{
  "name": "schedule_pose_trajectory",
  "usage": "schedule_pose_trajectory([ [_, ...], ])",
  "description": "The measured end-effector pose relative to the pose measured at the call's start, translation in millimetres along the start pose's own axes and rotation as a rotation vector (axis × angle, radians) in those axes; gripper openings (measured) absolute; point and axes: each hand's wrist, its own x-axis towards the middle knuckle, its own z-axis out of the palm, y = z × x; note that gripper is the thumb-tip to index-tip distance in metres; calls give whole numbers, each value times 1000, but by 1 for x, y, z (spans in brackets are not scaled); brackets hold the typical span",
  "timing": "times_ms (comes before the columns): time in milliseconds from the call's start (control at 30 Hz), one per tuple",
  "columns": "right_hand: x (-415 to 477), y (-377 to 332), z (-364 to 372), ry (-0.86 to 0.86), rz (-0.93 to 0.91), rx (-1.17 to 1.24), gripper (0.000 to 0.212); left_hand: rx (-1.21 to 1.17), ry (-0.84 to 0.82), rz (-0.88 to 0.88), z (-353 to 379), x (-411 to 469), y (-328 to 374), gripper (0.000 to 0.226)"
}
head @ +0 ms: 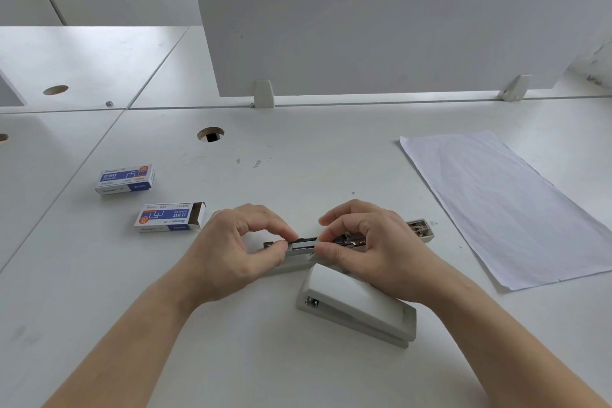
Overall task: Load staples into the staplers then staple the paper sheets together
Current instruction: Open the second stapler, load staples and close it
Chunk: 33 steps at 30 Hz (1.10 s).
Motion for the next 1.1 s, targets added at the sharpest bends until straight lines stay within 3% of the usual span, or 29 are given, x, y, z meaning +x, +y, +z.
schedule_pose_trajectory([
  [367,0,0,1,12,-41,-83,11,53,31,-4,1,-1,1,11],
  [633,0,0,2,78,-22,-53,14,250,18,118,-2,-4,4,15],
  [1100,-5,-6,0,66,8,-86,16,211,73,46,3,-5,2,15],
])
